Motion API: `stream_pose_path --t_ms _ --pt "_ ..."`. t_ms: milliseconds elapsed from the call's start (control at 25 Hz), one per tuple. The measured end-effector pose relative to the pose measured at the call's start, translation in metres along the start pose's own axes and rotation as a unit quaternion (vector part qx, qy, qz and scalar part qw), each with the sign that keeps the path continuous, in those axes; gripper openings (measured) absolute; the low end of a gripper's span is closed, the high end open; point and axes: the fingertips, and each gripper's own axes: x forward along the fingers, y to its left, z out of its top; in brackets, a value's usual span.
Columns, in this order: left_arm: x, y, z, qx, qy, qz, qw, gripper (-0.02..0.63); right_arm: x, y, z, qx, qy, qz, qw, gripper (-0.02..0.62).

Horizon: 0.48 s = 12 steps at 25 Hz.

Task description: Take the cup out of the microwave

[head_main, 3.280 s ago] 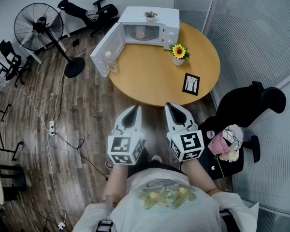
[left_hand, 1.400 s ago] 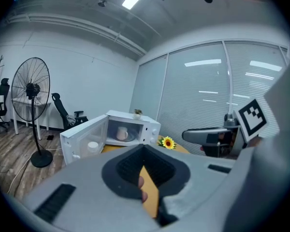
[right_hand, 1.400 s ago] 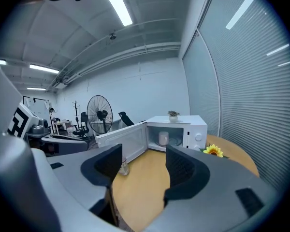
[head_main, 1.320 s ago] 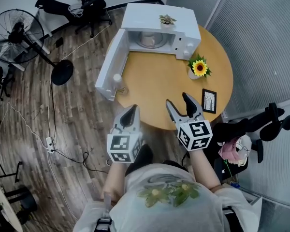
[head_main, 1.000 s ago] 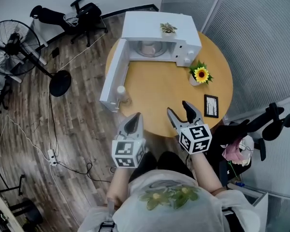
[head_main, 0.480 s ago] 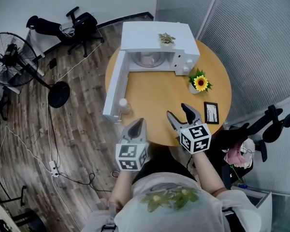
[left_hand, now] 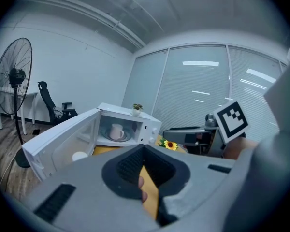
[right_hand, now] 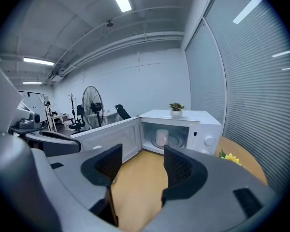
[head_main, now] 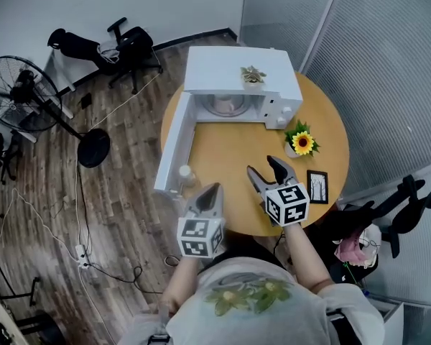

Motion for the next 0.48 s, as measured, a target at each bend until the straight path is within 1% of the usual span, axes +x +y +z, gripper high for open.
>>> stream_pose_path --t_ms 200,480 --pt "0.030 0.002 0.007 -0.013 0.006 -0.002 0.9999 0.005 0.029 -0.020 0.016 -0.013 -0.005 0.004 1.000 0.273" --pt "0.070 0.011 0.007 -0.033 0.028 -0.004 0.9991 0.005 0.078 -0.041 0.030 -0.020 -0.004 0.016 1.000 0.273"
